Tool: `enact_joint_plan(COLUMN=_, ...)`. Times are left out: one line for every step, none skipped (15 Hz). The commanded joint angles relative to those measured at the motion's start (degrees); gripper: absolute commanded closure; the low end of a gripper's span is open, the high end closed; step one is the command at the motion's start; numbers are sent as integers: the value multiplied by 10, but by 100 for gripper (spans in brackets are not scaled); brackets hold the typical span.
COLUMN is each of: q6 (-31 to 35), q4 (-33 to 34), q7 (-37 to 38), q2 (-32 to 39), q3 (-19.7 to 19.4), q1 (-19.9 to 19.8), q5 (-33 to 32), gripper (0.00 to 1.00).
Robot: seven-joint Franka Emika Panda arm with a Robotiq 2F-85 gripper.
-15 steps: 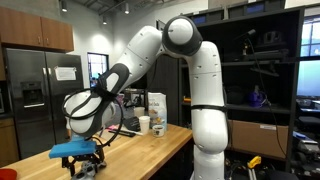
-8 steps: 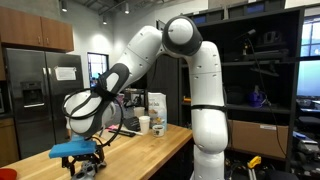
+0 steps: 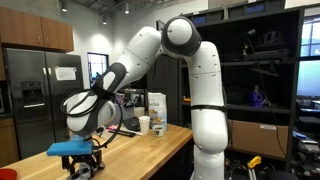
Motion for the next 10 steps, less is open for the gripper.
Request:
enact_joint_plan(q6=33, q4=-9, q7=-4, q2=-5, q3=-7, q1=0, q5=37, gripper=47)
enact_joint_plan(q6=40, q4=-11, q7=-3, q2=-5, q3=-7, q1=-1, q5=48, gripper=53)
enact_joint_plan(q6=49, q4=-13, q7=5, q2=-4, q3=-9, q1=-1, q5=52, gripper=53)
enact_joint_plan(q6=55, q4=-16, q7=12, q2=-4, q3=-11, q1=-1, q5=55, gripper=53)
enact_joint_plan(q6=62, q4=-18, q7=23, q2=-3, q3=-13, q1=-1, q5=56, gripper=53)
enact_joint_plan(q6=68, q4=-20, q7=44, q2=-3, q3=-15, q1=1, q5=51, gripper=53)
enact_joint_plan(q6=75, q4=-22, q7=67, q2=-2, q3=-17, q1=2, q5=46, gripper=53)
enact_joint_plan(q6=84, q4=-22, q7=90, q2=1, q3=-17, q1=2, q5=57, gripper=53)
enact_joint_plan(q6=89, q4=-22, q7=109, q2=3, q3=-18, q1=1, q5=60, gripper=53)
enact_joint_plan(q6=97, q4=-22, q7=133, q2=6, q3=-19, q1=1, q5=65, gripper=53)
